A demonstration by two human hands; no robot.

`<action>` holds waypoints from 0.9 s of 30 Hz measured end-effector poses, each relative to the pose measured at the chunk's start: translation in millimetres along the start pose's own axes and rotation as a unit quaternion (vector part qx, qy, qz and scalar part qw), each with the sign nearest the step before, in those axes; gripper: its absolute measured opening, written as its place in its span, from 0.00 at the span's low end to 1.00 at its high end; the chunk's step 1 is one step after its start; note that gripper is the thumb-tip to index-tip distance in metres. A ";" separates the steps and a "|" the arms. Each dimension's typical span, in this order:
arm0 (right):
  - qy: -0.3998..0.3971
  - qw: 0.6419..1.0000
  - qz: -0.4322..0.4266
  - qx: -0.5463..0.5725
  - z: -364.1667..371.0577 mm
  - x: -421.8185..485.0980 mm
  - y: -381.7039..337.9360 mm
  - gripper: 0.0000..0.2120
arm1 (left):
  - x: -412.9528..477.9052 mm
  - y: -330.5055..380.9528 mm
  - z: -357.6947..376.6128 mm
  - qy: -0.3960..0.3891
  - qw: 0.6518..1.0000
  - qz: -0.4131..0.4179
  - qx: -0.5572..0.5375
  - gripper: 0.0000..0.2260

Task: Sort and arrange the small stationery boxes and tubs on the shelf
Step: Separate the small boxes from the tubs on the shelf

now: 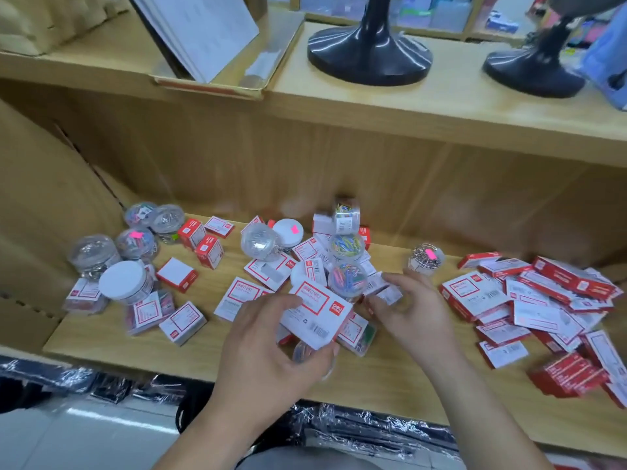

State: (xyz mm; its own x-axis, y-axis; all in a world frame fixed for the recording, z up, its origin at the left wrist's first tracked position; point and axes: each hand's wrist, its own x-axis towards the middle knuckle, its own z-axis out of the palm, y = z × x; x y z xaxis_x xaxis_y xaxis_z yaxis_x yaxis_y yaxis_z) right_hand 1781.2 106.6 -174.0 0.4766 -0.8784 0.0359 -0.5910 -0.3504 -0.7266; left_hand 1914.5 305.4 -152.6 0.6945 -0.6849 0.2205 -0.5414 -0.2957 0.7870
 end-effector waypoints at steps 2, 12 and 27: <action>0.042 0.997 -0.009 0.064 -21.7 -14.9 -11.0 0.08 | 0.3 8.7 5.9 -0.011 0.999 0.036 0.012 0.28; -0.018 0.959 0.173 0.224 -92.4 -75.2 37.8 0.06 | -13.4 41.8 92.3 -0.240 0.951 0.197 0.010 0.24; 0.093 0.978 -0.018 -0.188 -85.2 -97.3 101.5 0.14 | 86.2 50.1 120.7 -0.207 0.813 0.293 0.458 0.18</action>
State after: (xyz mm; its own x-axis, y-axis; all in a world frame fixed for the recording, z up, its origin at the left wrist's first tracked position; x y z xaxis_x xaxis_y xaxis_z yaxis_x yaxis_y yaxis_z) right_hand 1619.4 128.8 -192.8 0.3955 -0.8951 0.2060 -0.7900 -0.4459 -0.4207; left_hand 1890.0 151.1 -163.7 0.0741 -0.9964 0.0400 -0.9794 -0.0803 -0.1851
